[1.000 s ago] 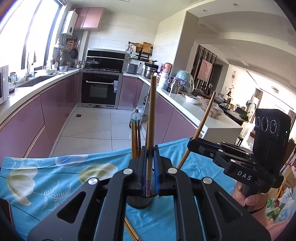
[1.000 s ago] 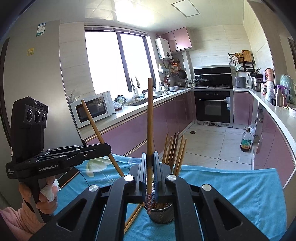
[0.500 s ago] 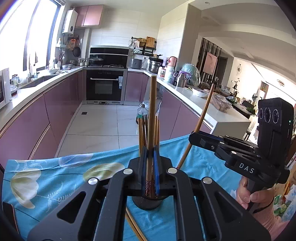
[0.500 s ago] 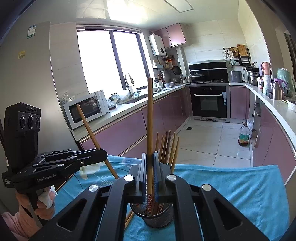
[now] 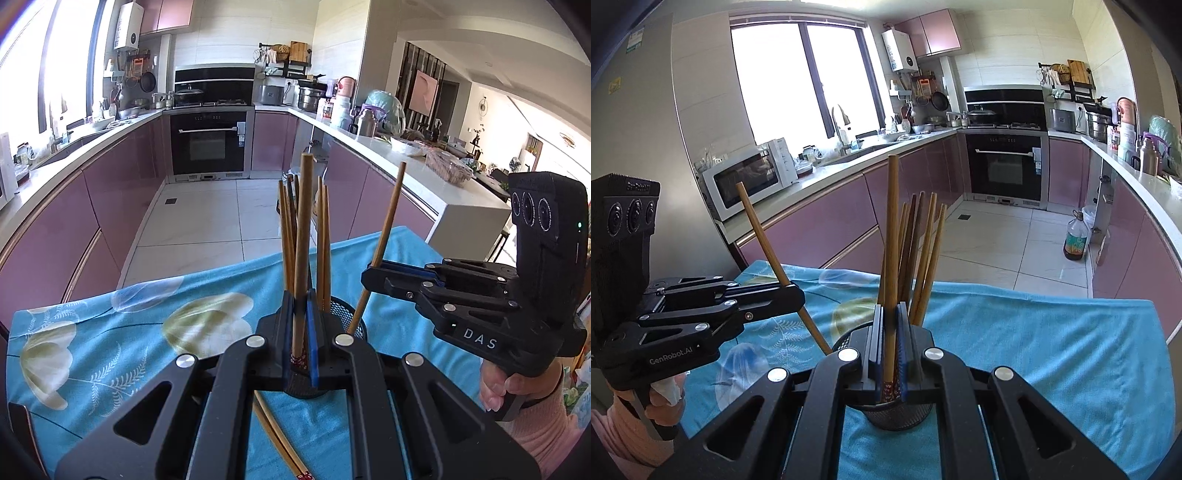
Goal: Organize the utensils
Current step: 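Lower both chopsticks into the mesh cup, then open both grippers to drop the chopsticks into the cup, then move both grippers back to the last two chopsticks on the cloth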
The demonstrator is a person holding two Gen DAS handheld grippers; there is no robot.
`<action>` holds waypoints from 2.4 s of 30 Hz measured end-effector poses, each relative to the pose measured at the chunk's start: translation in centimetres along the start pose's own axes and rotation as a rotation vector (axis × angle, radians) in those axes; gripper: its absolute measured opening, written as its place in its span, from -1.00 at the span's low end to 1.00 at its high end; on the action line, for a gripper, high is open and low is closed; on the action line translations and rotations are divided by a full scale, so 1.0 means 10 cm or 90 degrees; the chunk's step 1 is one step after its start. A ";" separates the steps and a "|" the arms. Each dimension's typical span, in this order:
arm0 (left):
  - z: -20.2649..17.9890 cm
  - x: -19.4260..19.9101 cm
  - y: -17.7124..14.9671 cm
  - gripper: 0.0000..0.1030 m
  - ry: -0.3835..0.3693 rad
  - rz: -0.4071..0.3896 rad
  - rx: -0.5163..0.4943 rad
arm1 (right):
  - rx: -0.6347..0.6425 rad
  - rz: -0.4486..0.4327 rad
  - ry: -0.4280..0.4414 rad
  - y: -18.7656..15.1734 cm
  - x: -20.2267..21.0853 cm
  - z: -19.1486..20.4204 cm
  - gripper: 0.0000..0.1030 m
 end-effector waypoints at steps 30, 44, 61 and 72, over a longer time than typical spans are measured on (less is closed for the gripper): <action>0.31 -0.39 -0.12 -0.75 0.022 0.023 0.041 | -0.043 0.032 0.003 -0.09 -0.21 -0.13 -0.71; 0.56 0.02 -0.55 -0.15 0.085 -0.028 0.035 | 0.008 -0.005 0.024 -0.21 0.16 0.26 -0.26; 0.96 0.13 -1.24 0.15 0.156 0.009 0.076 | 0.034 0.138 0.085 -0.95 -0.35 0.89 -0.13; 0.96 0.10 -1.40 0.18 0.154 0.026 0.091 | 0.032 0.172 0.083 -1.11 -0.44 1.00 -0.13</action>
Point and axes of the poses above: each gripper's, at about its wrist camera, not at the fingertips, and x roughly against the way its jaws point, z to its left, y to its top, the point moved 3 cm from there along -x, roughly the way its jaws point, and after that the axes turned 11 degrees about x, right-handed, at the moved point
